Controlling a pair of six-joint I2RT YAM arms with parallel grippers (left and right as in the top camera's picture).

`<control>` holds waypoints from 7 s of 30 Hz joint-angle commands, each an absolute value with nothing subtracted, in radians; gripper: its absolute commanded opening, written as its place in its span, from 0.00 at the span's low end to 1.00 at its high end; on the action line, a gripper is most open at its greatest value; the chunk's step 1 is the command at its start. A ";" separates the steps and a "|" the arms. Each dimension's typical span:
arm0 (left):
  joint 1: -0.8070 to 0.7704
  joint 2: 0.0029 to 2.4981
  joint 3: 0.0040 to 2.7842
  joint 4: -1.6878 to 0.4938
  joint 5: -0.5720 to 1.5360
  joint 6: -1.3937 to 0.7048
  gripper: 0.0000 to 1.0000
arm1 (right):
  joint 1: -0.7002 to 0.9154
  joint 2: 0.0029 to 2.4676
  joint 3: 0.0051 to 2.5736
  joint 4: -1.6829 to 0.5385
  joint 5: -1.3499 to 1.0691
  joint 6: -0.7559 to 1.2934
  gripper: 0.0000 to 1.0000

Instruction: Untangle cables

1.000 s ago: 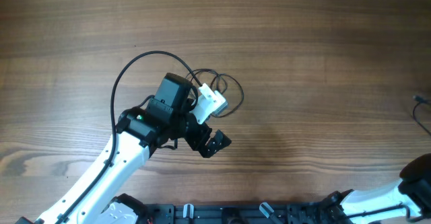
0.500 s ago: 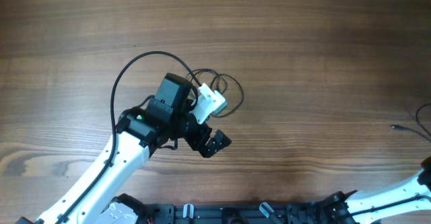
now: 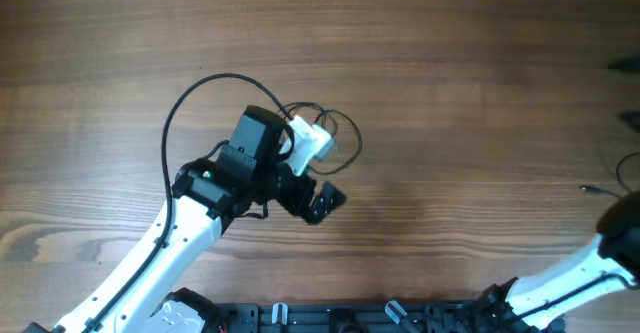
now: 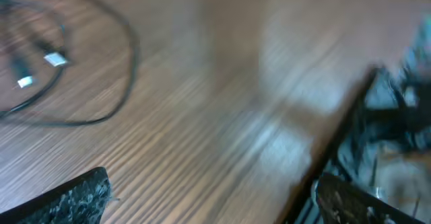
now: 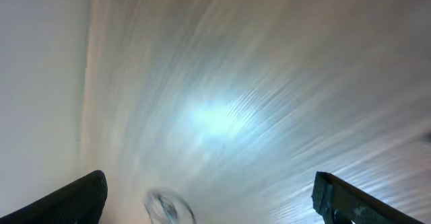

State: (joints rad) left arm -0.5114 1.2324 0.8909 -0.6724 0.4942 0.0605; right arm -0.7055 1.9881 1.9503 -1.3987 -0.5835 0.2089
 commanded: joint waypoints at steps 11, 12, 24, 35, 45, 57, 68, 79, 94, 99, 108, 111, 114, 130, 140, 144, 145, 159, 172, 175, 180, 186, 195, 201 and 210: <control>-0.192 1.234 0.897 -0.648 -0.294 -0.518 1.00 | 0.212 1.994 1.924 -1.446 -0.272 -0.177 0.89; -0.159 1.234 0.897 -0.664 -0.294 -0.518 1.00 | 0.259 1.994 1.909 -1.413 -0.230 -0.192 0.95; 0.260 1.275 0.896 -0.826 -0.304 -0.585 1.00 | 0.690 2.004 1.595 -0.915 -0.073 -0.340 0.96; 0.313 1.303 0.809 -0.779 -0.304 -0.619 1.00 | 0.760 2.008 1.456 -0.605 -0.324 -0.232 0.86; 0.312 1.304 0.739 -0.665 -0.187 -0.569 1.00 | 0.753 2.009 1.386 -0.490 -0.343 -0.157 0.81; 0.311 1.304 0.739 -0.657 -0.108 -0.523 1.00 | 0.686 2.091 1.385 -0.537 -0.267 -0.159 0.80; 0.311 1.304 0.739 -0.643 -0.108 -0.524 1.00 | 0.686 2.194 1.385 -0.498 -0.258 -0.184 0.33; 0.310 1.304 0.739 -0.630 0.052 -0.423 0.94 | 0.686 2.024 1.474 -0.664 -0.042 -0.026 0.04; 0.023 1.304 0.739 -0.487 1.068 0.259 0.72 | 0.541 1.277 1.505 -0.692 0.524 -0.165 0.04; -0.217 1.304 0.739 -0.278 1.126 0.238 0.67 | 0.192 1.155 1.505 -0.540 0.511 -0.315 0.04; -0.561 1.304 0.739 0.068 0.848 0.015 0.68 | -0.566 1.331 1.503 -0.510 0.122 0.094 0.04; -0.625 1.308 0.739 0.054 0.809 0.009 0.68 | -0.725 1.446 1.503 -0.505 -0.003 0.209 0.04; -0.661 1.312 0.739 0.041 0.809 -0.008 0.69 | -0.825 1.565 1.503 -0.506 -0.025 0.282 0.04; -0.716 1.375 0.739 0.000 0.809 -0.039 0.68 | -1.108 1.888 1.503 -0.657 -0.257 0.549 1.00; -0.716 1.375 0.739 -0.008 0.809 -0.062 0.70 | -1.110 1.818 1.509 -0.696 -0.802 0.638 1.00; -0.715 1.375 0.739 0.032 0.804 -0.061 0.71 | -1.089 1.716 1.509 -0.563 -1.089 0.667 1.00; -0.715 1.375 0.739 0.058 0.789 -0.062 0.70 | -1.071 1.685 1.509 -0.537 -1.146 0.641 1.00; -0.656 1.181 0.739 0.110 0.346 -0.326 0.56 | -0.186 1.346 1.507 -0.625 -1.197 0.164 1.00; -0.521 0.323 0.740 -0.625 -0.160 -0.335 0.58 | 0.360 1.325 1.507 -1.343 -0.100 0.070 1.00; -0.521 0.189 0.741 -0.776 -0.210 -0.452 0.59 | 0.455 1.260 1.507 -1.441 0.095 0.247 1.00; -0.521 0.088 0.741 -0.901 -0.236 -0.492 0.62 | 0.655 1.054 1.507 -1.528 0.231 0.472 1.00; -0.521 0.086 0.741 -0.896 -0.354 -0.491 0.62 | 0.797 0.715 1.497 -1.608 0.355 0.669 1.00; -0.521 0.086 0.741 -0.876 -0.410 -0.486 0.67 | 0.797 0.367 1.497 -1.533 0.842 0.792 1.00; -0.521 0.086 0.741 -0.875 -0.410 -0.485 0.72 | 0.798 0.367 1.497 -1.573 0.773 0.753 1.00; -0.521 0.086 0.741 -0.876 -0.410 -0.479 0.73 | 0.800 0.360 1.341 -1.310 0.931 0.339 0.98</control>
